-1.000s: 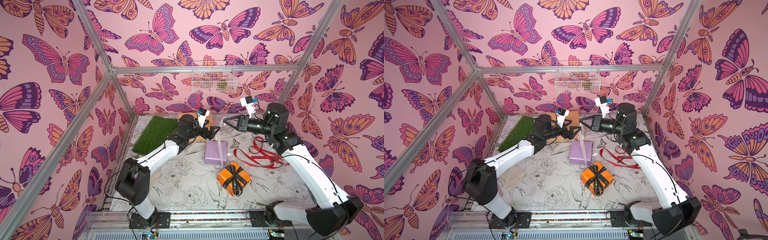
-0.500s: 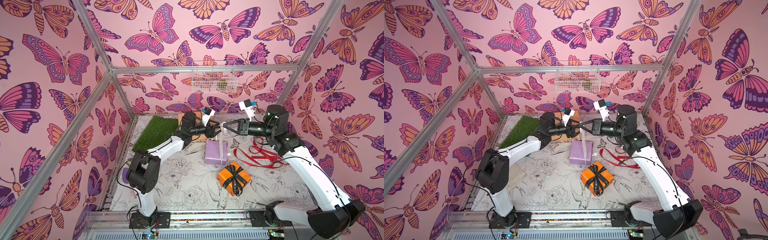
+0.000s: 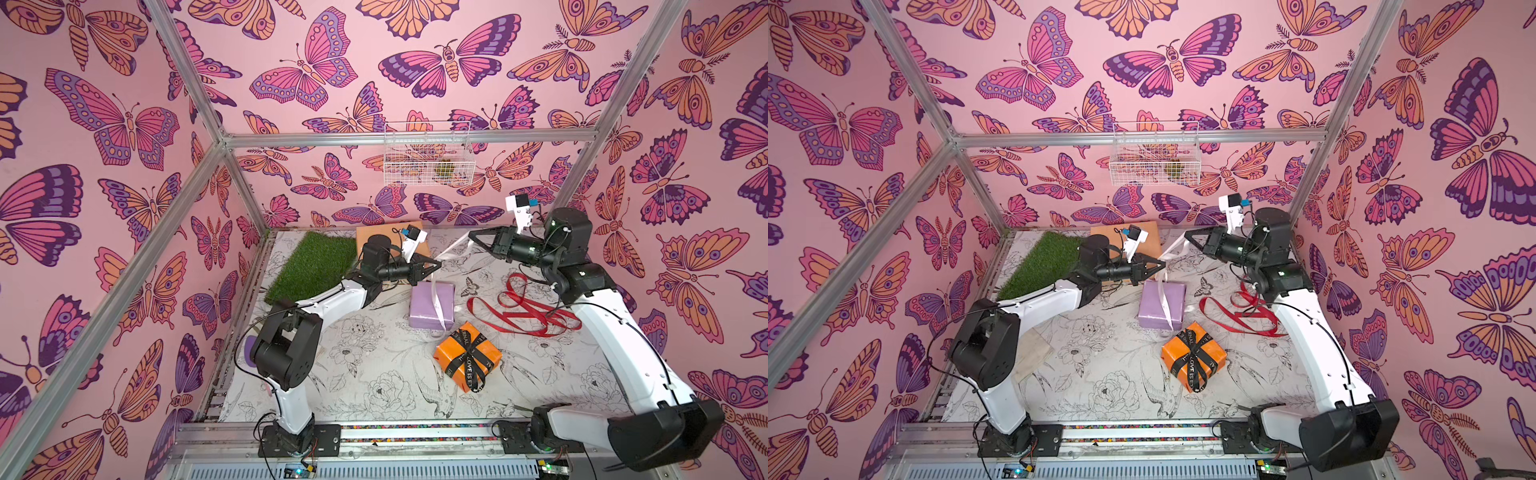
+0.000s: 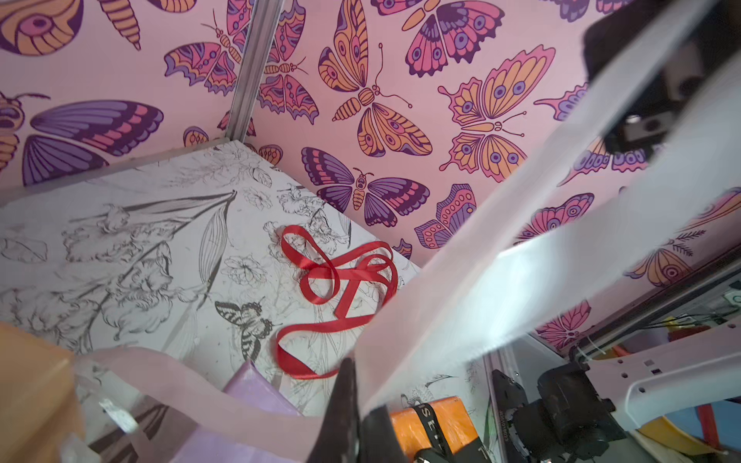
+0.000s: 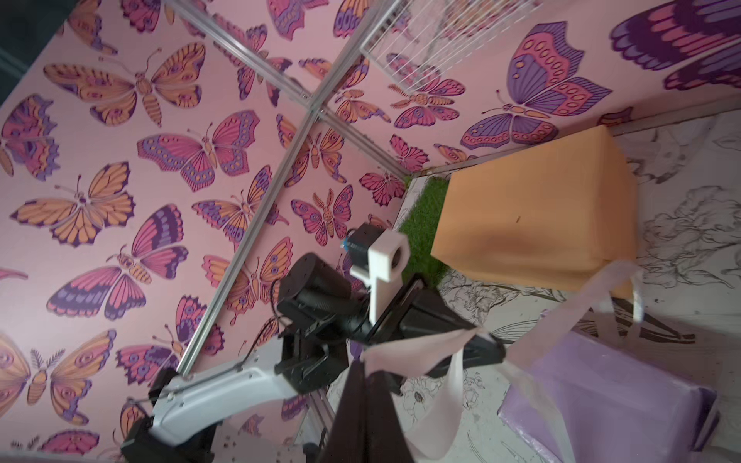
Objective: Untie the ribbon bows on the gift boxes
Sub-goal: Pull the ribbon from the gift box.
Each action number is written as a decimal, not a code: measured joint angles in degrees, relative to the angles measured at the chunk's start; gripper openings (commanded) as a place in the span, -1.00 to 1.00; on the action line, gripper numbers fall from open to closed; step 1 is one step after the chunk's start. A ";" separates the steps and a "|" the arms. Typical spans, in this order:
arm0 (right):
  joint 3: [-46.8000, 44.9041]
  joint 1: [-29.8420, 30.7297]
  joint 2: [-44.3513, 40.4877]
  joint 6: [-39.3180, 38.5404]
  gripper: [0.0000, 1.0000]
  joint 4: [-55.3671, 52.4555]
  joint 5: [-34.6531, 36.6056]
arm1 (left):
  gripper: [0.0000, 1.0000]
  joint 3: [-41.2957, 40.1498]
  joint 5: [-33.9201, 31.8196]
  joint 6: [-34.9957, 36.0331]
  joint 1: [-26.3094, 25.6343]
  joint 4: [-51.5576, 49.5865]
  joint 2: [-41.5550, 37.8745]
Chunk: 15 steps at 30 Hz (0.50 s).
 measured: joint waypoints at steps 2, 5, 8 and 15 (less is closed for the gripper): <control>-1.73 -2.03 2.19 0.50 -1.00 1.44 2.75 | -1.00 -2.27 -0.68 -1.68 -0.76 -0.04 -1.86; -3.19 -4.22 6.60 0.04 -1.00 1.42 6.78 | -1.00 -3.48 -0.96 -4.48 -1.77 0.00 -4.31; -4.76 -4.46 11.02 -1.29 -0.73 -0.22 7.17 | -1.00 -3.10 -1.27 -7.30 -2.03 -0.15 -5.95; -11.23 -5.99 13.40 -7.23 0.99 -3.45 9.20 | -1.00 5.35 -3.17 -11.72 -1.60 -12.00 -5.81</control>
